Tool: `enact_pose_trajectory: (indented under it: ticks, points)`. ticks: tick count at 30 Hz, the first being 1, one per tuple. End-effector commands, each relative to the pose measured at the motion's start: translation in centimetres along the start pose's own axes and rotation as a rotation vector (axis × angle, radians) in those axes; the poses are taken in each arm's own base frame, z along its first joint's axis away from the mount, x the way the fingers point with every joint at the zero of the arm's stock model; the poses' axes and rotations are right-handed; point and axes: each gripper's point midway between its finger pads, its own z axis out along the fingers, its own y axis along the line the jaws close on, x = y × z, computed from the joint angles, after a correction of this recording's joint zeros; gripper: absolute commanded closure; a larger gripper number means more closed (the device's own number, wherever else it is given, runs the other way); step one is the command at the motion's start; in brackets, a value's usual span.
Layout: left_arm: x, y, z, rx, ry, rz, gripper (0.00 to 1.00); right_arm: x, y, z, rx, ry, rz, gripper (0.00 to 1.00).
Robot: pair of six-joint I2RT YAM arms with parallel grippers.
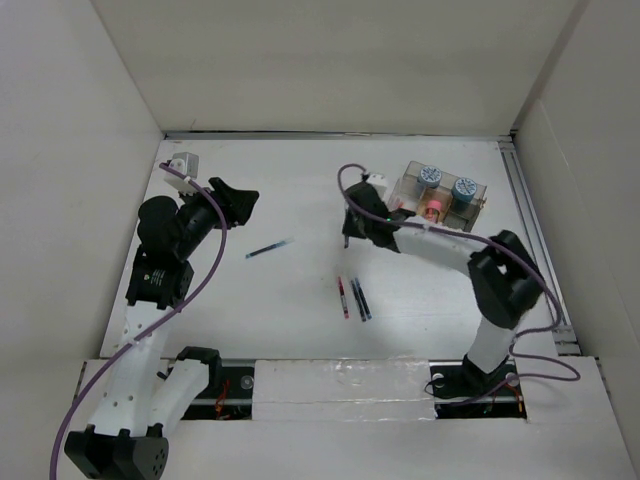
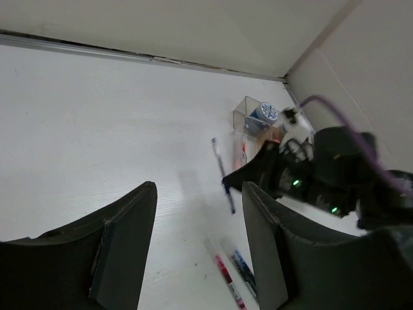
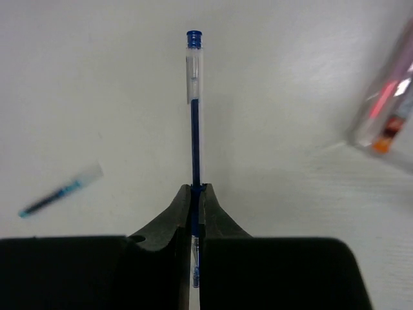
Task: Organize the desk
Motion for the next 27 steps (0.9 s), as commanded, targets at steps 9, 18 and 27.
enact_pose_trajectory:
  ticks: [9, 18, 27]
  points:
    - [-1.0, -0.9, -0.2, 0.043, -0.041, 0.018, 0.48, -14.5, -11.8, -5.1, 0.092, -0.332, 0.364, 1.0]
    - [-1.0, -0.6, -0.1, 0.028, -0.041, 0.017, 0.48, -14.3, -14.6, -2.7, 0.161, -0.299, 0.397, 0.97]
    - [-0.9, -0.7, 0.0, 0.035, -0.035, 0.018, 0.48, -14.9, -14.5, -3.1, 0.154, -0.317, 0.405, 0.57]
